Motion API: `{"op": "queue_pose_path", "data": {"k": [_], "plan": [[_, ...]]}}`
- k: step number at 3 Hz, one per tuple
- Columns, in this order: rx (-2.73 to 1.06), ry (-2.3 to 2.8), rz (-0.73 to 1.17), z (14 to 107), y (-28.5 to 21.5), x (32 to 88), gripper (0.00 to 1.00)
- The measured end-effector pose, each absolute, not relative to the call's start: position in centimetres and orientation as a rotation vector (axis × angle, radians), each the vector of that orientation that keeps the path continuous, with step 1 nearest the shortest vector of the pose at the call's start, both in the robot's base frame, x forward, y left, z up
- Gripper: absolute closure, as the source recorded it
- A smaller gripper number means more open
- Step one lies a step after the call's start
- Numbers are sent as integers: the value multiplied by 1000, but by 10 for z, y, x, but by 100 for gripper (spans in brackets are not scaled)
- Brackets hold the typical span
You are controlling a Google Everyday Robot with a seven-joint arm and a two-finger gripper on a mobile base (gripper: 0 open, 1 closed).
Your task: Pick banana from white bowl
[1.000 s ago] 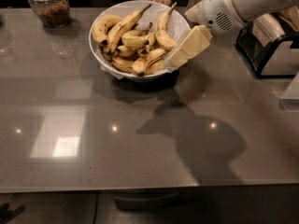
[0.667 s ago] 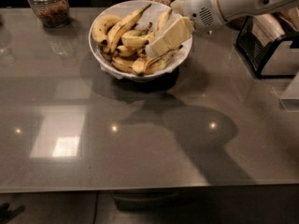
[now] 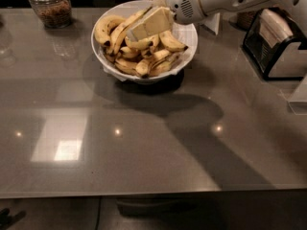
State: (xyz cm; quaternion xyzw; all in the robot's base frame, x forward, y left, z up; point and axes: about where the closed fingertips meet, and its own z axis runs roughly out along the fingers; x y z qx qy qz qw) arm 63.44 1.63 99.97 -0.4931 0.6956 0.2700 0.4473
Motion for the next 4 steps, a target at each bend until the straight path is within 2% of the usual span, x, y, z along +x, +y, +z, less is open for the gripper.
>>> {"op": "queue_pose_path", "data": {"k": [1, 3, 4], "plan": [[-1216, 1773, 689, 987, 27, 646, 29], [-1218, 1912, 684, 953, 31, 659, 30], [-1206, 1970, 673, 939, 29, 661, 37]]}}
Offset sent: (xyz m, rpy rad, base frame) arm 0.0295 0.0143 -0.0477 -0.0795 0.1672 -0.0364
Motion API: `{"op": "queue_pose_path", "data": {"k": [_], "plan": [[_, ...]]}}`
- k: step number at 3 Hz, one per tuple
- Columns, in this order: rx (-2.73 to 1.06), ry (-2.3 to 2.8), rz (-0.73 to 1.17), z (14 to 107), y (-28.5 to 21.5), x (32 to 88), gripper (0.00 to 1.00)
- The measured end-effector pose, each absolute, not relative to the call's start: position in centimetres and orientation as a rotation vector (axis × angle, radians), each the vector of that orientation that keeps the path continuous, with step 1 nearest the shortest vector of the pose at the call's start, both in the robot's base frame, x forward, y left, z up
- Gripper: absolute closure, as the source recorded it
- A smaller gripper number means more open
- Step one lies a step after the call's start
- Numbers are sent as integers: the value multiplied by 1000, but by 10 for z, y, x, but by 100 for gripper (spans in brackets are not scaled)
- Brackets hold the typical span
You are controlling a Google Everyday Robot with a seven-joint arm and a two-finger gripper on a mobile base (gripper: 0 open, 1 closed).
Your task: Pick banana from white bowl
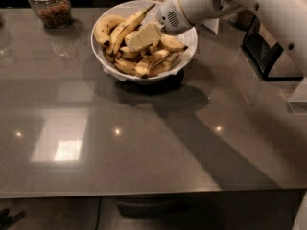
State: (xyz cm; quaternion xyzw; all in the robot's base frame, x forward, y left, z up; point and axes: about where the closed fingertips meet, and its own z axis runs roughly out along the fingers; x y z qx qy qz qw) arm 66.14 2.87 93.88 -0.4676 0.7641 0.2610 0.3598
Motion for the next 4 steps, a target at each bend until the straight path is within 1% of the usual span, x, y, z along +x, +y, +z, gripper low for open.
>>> {"op": "queue_pose_path", "data": {"k": [1, 2, 3, 4], "plan": [[-1195, 2002, 682, 928, 28, 663, 38], [-1193, 2018, 691, 923, 28, 664, 41], [-1197, 2030, 689, 921, 28, 664, 60], [-1201, 2037, 684, 921, 28, 663, 83]]}}
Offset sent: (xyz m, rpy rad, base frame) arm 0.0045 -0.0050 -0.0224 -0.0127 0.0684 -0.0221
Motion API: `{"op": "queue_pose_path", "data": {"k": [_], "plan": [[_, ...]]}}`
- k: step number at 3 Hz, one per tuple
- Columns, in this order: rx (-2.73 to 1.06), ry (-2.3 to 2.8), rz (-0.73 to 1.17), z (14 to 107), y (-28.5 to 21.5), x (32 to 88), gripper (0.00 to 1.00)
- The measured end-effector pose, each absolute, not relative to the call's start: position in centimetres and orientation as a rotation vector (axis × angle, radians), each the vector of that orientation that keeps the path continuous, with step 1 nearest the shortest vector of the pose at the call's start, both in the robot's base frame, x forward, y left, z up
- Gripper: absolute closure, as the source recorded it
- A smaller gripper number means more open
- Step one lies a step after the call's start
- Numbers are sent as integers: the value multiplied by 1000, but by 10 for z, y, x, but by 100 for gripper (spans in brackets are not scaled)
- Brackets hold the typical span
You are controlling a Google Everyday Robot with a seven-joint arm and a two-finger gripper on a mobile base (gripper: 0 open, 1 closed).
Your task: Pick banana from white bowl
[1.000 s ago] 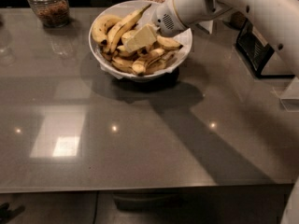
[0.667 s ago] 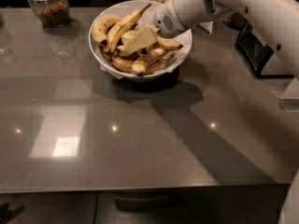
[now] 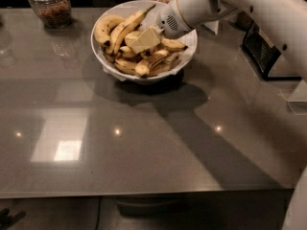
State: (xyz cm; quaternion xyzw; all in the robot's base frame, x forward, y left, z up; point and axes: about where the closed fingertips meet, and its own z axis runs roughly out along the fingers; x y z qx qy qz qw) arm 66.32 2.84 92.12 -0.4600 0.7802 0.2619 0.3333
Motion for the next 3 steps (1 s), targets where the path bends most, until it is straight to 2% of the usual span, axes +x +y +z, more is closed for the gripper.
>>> {"op": "queue_pose_path", "data": {"k": [1, 3], "plan": [[-1197, 2043, 676, 922, 27, 661, 100], [-1197, 2016, 630, 935, 15, 648, 100]]}}
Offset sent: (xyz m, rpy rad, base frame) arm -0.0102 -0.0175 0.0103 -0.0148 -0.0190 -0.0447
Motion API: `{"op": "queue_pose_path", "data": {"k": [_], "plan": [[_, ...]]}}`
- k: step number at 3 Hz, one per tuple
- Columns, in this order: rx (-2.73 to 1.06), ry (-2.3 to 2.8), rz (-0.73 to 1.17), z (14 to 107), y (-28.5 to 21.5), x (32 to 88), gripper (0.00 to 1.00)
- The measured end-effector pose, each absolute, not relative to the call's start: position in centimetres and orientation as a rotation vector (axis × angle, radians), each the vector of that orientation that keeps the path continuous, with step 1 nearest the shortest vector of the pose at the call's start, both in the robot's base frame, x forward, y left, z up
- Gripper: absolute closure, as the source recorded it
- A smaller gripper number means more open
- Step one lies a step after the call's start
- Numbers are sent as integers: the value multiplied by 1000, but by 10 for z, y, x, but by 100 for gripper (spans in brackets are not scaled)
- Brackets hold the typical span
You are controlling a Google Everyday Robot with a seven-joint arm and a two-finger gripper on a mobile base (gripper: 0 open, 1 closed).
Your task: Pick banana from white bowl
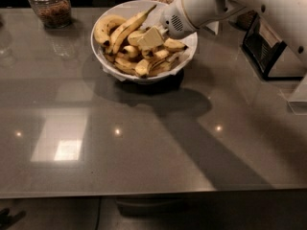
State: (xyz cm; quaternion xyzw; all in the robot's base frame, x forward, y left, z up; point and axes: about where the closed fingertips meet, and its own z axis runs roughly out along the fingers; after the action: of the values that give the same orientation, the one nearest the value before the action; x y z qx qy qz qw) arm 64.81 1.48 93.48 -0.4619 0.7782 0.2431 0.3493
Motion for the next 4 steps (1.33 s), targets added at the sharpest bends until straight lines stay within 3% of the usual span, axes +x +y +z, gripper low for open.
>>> {"op": "queue_pose_path", "data": {"k": [4], "plan": [[-1368, 1725, 558, 985, -36, 574, 100]]}}
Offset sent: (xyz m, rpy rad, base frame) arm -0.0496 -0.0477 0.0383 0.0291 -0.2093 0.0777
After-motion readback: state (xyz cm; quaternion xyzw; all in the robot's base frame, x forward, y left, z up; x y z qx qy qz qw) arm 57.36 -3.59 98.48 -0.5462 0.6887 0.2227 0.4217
